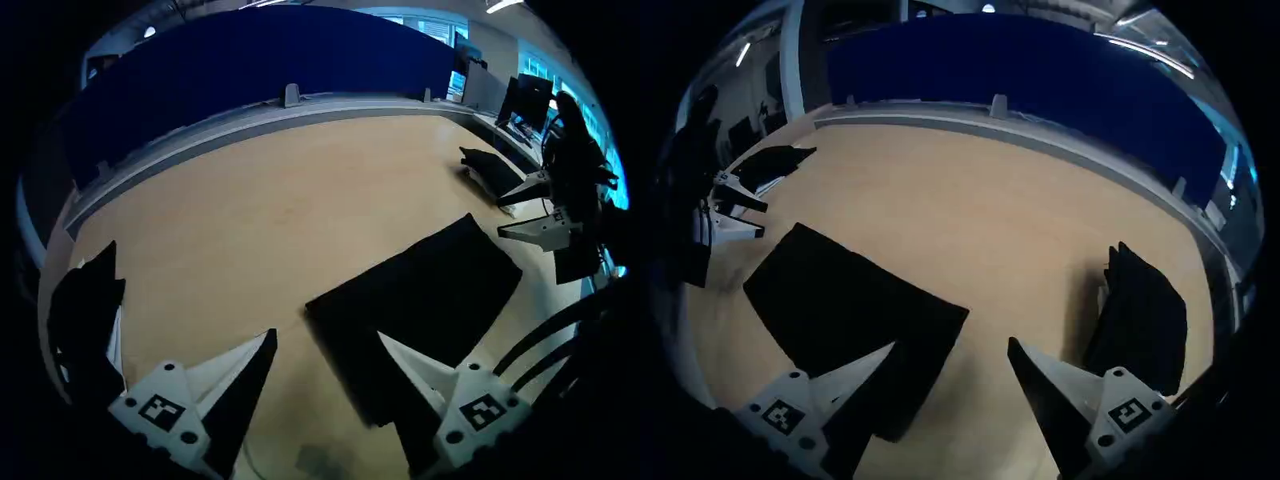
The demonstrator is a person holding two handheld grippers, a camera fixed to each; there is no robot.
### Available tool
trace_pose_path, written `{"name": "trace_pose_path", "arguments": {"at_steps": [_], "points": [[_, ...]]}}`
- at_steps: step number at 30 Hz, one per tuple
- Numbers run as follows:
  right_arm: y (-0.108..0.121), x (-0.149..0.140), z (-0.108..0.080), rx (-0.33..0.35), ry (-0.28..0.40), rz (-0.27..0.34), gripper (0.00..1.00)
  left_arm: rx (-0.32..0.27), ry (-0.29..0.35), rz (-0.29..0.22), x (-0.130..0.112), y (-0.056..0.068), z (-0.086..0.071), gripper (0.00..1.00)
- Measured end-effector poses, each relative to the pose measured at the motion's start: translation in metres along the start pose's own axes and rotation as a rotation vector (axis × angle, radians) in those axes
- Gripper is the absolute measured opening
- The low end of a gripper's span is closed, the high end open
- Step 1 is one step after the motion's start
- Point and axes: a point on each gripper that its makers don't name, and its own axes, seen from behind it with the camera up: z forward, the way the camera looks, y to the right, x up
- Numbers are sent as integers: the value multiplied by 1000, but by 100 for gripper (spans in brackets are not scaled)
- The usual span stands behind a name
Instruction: Fold towel
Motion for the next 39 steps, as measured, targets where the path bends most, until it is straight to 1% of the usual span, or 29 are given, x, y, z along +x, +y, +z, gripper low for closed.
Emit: {"name": "trace_pose_path", "arguments": {"at_steps": [2, 12, 18, 24, 27, 34, 36, 39], "points": [[-1, 0, -2, 3, 2, 3, 100, 0, 1, -3, -2, 1, -2, 97], [-7, -5, -9, 20, -1, 11, 100, 5, 17, -3, -1, 3, -11, 97], [-16, -11, -18, 40, -4, 6, 100, 23, 31, -35, -5, 1, -27, 97], [-31, -26, -26, 63, -18, -7, 100, 44, 31, -74, -25, 4, -50, 97], [-40, -36, -30, 79, -24, -8, 100, 48, 30, -94, -37, 8, -63, 97], [-53, -59, -40, 101, -48, -9, 100, 80, 17, -126, -70, 13, -92, 97], [-56, -64, -42, 108, -54, -10, 100, 84, 12, -134, -80, 15, -98, 97], [-59, -69, -43, 115, -60, -14, 100, 83, -2, -148, -92, 20, -104, 97]]}}
